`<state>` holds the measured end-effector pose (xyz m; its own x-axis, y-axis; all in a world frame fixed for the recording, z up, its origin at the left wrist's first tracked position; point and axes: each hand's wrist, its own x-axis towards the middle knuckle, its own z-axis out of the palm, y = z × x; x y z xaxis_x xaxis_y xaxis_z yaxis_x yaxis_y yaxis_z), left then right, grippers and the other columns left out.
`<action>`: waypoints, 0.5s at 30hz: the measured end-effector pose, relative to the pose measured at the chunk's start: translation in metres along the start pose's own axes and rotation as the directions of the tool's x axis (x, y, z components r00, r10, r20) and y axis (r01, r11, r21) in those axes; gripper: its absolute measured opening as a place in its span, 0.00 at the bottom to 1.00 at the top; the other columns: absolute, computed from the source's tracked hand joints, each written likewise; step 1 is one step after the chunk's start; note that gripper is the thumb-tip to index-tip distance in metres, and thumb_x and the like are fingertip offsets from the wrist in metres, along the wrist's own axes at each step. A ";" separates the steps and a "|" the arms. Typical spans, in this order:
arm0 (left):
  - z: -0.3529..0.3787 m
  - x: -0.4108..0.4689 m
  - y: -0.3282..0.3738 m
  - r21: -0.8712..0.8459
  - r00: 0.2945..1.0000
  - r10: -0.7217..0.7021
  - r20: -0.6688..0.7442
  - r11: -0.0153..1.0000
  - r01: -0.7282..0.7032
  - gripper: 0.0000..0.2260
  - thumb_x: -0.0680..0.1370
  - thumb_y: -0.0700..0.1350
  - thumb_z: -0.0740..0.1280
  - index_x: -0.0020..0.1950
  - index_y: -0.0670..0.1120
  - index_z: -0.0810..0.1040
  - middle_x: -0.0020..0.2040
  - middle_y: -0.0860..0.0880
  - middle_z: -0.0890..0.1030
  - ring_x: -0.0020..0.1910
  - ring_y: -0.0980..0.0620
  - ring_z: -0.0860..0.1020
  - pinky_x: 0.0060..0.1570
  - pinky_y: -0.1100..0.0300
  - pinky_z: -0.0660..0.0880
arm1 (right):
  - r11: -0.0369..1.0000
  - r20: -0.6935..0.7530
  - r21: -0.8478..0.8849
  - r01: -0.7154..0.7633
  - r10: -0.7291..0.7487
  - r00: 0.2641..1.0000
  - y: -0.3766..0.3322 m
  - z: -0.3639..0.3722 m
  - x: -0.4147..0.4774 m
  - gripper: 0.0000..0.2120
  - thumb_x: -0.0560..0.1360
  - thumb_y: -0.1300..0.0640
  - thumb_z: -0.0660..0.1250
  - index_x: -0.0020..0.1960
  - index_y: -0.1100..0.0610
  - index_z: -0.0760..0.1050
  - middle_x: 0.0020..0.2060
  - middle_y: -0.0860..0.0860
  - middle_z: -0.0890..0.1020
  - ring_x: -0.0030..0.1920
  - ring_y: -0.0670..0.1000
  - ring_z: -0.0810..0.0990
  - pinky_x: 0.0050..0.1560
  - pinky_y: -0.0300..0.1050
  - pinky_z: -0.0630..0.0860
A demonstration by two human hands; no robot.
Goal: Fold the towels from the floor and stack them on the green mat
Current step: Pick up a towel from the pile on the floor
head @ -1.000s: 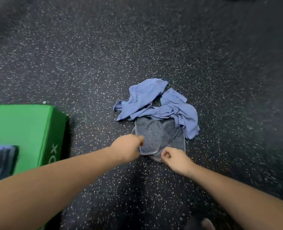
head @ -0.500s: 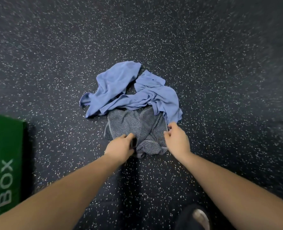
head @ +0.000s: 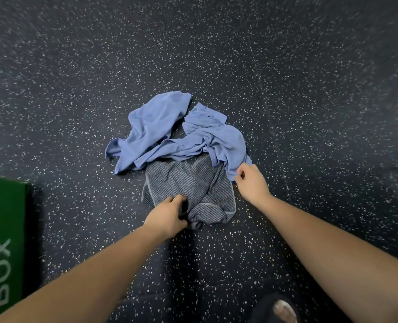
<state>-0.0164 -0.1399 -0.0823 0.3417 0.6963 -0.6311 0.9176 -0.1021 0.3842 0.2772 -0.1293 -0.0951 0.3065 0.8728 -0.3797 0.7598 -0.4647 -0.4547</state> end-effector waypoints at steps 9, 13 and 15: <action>-0.077 -0.033 0.059 -0.136 0.938 0.225 -0.264 0.954 -0.267 0.32 0.76 0.61 0.77 0.76 0.57 0.71 0.59 0.55 0.80 0.55 0.54 0.80 0.58 0.54 0.79 | 0.899 0.100 0.438 0.018 -0.068 0.993 -0.087 -0.086 -0.067 0.05 0.78 0.59 0.69 0.45 0.58 0.77 0.38 0.55 0.79 0.37 0.49 0.72 0.41 0.49 0.69; -0.122 -0.061 0.097 -0.117 0.807 0.337 -0.486 0.889 -0.442 0.21 0.78 0.53 0.77 0.69 0.57 0.76 0.59 0.57 0.77 0.56 0.55 0.78 0.56 0.53 0.78 | 0.871 0.123 0.489 0.041 -0.115 0.986 -0.130 -0.126 -0.095 0.08 0.78 0.58 0.69 0.41 0.56 0.74 0.35 0.51 0.75 0.37 0.49 0.70 0.42 0.49 0.66; -0.141 -0.074 0.104 -0.055 0.735 0.354 -0.578 0.882 -0.468 0.10 0.80 0.47 0.76 0.60 0.53 0.82 0.54 0.56 0.77 0.54 0.53 0.78 0.54 0.49 0.79 | 0.867 0.110 0.494 0.068 -0.139 0.984 -0.148 -0.147 -0.107 0.09 0.78 0.58 0.69 0.40 0.56 0.73 0.34 0.50 0.73 0.36 0.49 0.69 0.41 0.49 0.64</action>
<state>0.0257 -0.1020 0.0992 0.4590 0.8863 0.0615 0.6381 -0.3770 0.6713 0.2165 -0.1324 0.1313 0.1331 0.9073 -0.3988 0.3965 -0.4175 -0.8176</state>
